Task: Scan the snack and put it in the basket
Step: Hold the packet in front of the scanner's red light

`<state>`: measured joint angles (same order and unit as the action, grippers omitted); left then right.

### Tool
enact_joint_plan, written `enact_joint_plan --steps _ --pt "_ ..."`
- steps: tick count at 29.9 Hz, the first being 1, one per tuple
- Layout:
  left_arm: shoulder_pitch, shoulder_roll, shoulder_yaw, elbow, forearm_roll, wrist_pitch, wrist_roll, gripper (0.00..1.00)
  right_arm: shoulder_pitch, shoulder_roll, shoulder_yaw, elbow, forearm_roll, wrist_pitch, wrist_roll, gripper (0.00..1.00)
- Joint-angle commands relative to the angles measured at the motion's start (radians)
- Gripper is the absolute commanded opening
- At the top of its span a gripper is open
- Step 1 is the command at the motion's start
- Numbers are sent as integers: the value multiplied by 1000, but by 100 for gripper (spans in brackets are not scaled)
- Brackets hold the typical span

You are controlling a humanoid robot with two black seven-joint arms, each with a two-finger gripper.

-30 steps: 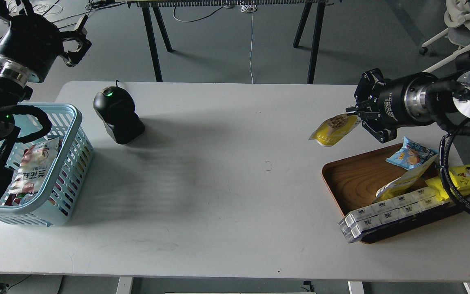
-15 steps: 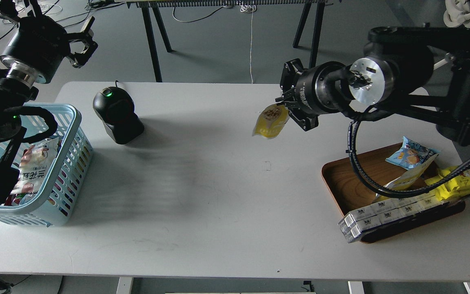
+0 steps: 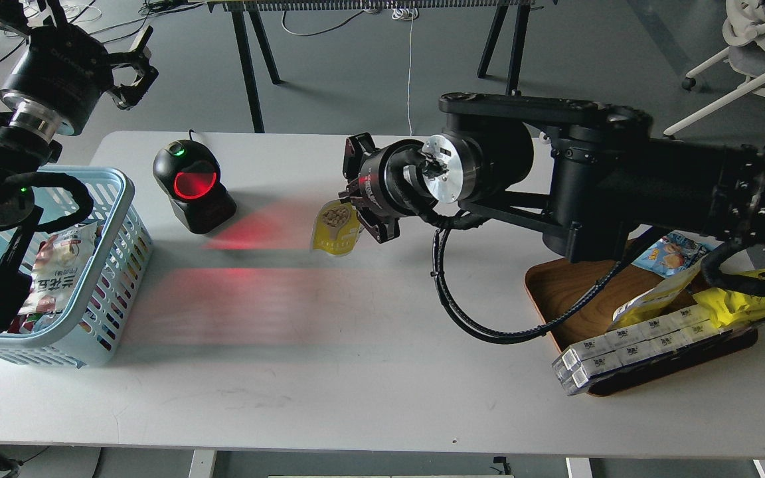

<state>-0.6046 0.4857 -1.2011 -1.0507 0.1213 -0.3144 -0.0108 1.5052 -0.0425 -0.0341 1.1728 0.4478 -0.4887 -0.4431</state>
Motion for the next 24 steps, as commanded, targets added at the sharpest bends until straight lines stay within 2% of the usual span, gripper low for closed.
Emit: enact_joint_plan --steps 1,8,24 --pt "0 -4 2 0 0 0 0 100 -11 42 0 -56 -1 0 3 0" --pt "0 -6 0 -2 0 0 0 100 -25 42 -1 -136 -8 0 6 0" --pt "0 -7 0 0 0 0 0 100 -95 42 -17 -219 -12 0 6 0"
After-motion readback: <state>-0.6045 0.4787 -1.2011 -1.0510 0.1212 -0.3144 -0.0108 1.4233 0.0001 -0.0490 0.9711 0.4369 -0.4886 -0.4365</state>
